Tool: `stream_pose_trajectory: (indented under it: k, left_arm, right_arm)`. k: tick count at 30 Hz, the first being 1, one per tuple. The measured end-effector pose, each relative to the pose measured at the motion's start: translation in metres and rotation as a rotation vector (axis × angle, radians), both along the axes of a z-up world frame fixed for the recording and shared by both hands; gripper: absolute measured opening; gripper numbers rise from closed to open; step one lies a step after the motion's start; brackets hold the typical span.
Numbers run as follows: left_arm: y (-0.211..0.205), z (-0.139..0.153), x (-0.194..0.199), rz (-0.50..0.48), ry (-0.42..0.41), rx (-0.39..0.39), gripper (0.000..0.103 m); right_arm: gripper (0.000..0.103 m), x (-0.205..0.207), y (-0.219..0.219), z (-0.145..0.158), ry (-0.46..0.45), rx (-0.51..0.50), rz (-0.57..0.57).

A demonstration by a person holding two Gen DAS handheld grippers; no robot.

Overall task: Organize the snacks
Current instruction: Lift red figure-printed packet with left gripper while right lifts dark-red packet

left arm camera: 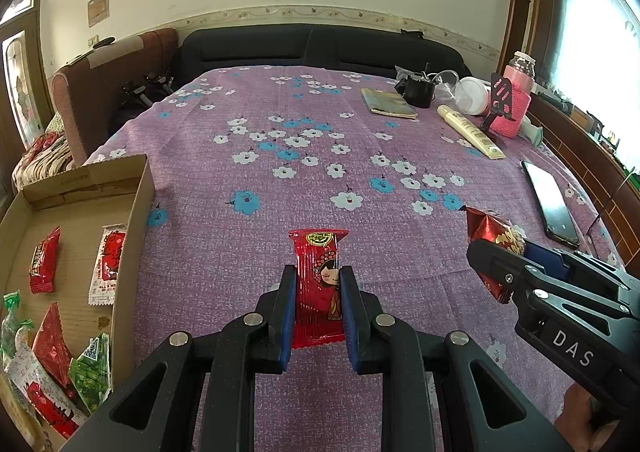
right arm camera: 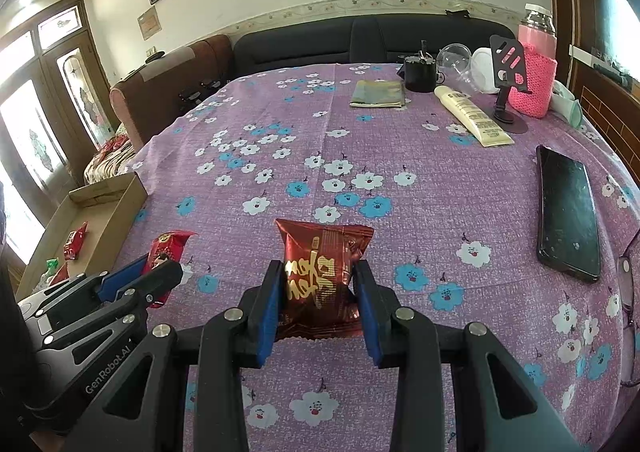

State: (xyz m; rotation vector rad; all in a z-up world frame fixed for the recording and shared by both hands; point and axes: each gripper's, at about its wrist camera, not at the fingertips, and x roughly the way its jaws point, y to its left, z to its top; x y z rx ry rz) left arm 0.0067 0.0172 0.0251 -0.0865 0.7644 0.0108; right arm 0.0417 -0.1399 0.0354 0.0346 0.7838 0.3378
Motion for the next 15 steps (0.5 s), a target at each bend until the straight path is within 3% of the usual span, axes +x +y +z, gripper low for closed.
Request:
stream_pose_trajectory:
  k: [15]
  left_arm:
    - [0.0011,0.0012,-0.0001,0.004,-0.004,0.001,0.021]
  right_arm:
    - [0.034,0.0,0.0,0.0001,0.001,0.0,-0.001]
